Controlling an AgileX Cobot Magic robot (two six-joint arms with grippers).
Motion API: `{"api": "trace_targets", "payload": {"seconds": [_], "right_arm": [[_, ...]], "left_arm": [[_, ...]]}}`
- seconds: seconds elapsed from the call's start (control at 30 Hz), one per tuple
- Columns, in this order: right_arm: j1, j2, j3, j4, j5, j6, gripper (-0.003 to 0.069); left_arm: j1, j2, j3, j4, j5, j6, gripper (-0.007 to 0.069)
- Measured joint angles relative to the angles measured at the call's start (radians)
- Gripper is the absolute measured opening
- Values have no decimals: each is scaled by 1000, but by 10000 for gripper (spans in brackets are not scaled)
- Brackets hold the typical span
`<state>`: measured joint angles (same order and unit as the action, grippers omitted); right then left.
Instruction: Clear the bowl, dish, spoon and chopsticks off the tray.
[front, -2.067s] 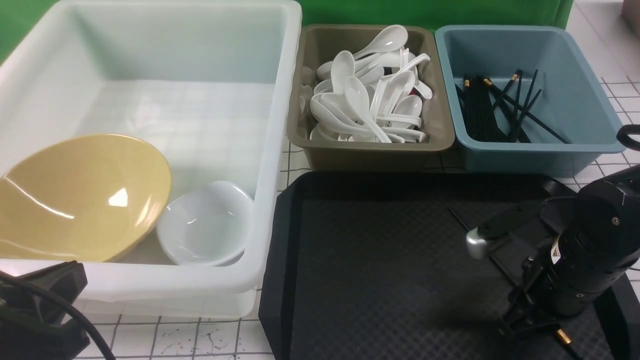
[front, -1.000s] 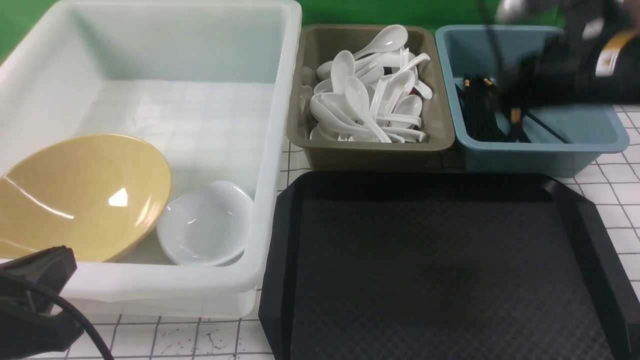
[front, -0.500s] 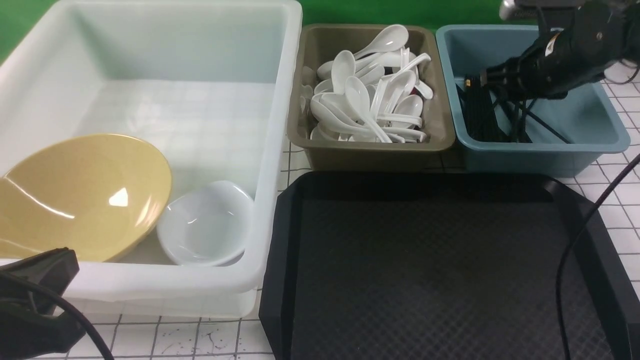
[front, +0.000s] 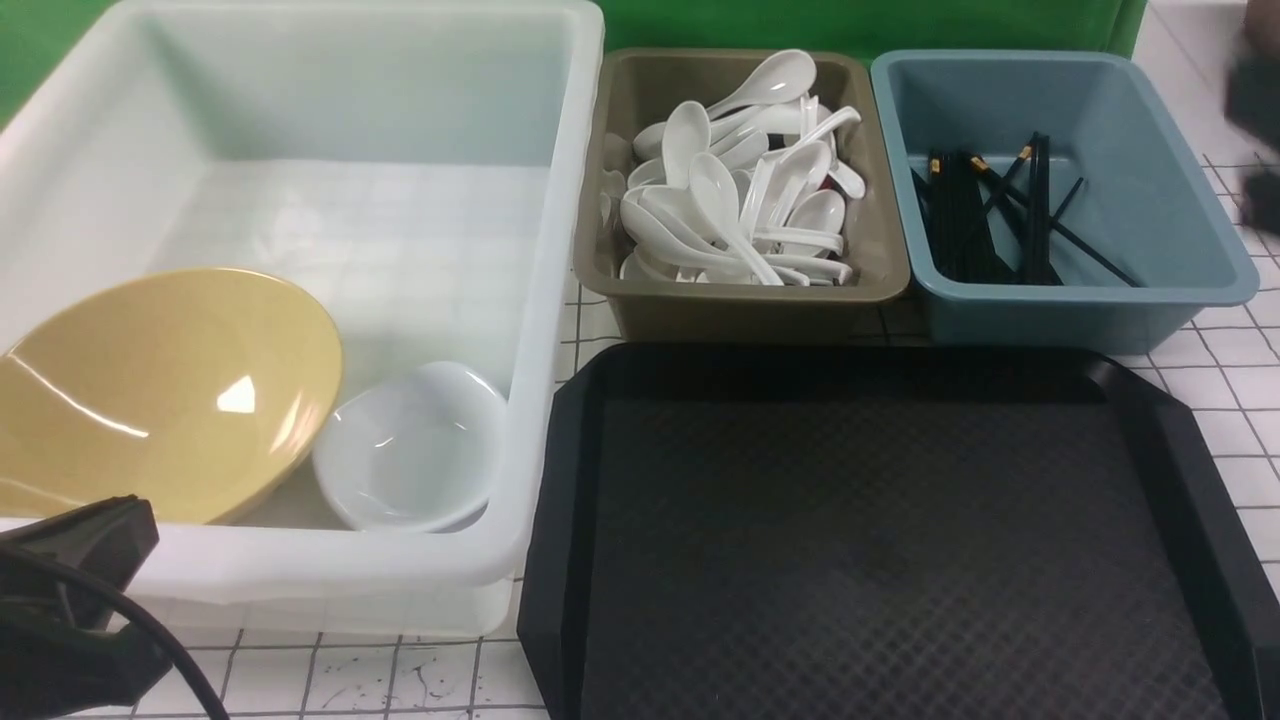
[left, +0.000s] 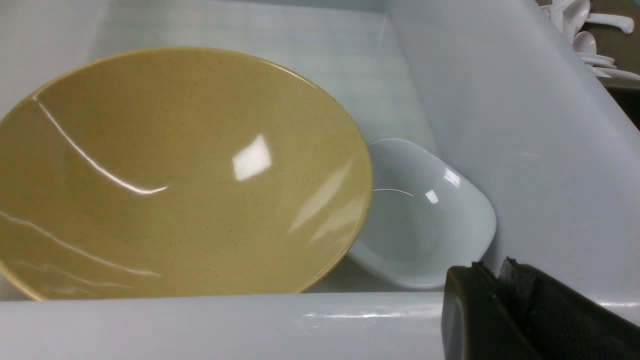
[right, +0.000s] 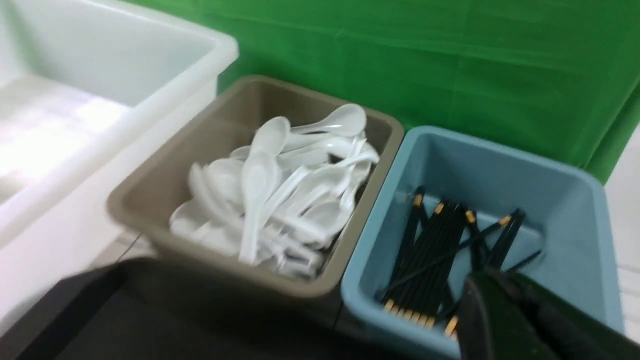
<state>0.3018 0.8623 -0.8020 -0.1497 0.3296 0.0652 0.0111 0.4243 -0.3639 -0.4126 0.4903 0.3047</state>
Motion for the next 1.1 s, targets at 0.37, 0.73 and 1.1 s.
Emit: {"api": "trace_targets", "payload": {"seconds": [0.37,0.73,1.1], "right_arm": [[3,-498,568,0,-152,193,36],[-38,-872,785,-15,-174,134,43],[-299,-874,829,81,-43,79,47]], "left_arm": [[0,0,0,0,0,0,35],[0,1,1,-4,1,0,35],[0,1,1,-7,1,0,35]]}}
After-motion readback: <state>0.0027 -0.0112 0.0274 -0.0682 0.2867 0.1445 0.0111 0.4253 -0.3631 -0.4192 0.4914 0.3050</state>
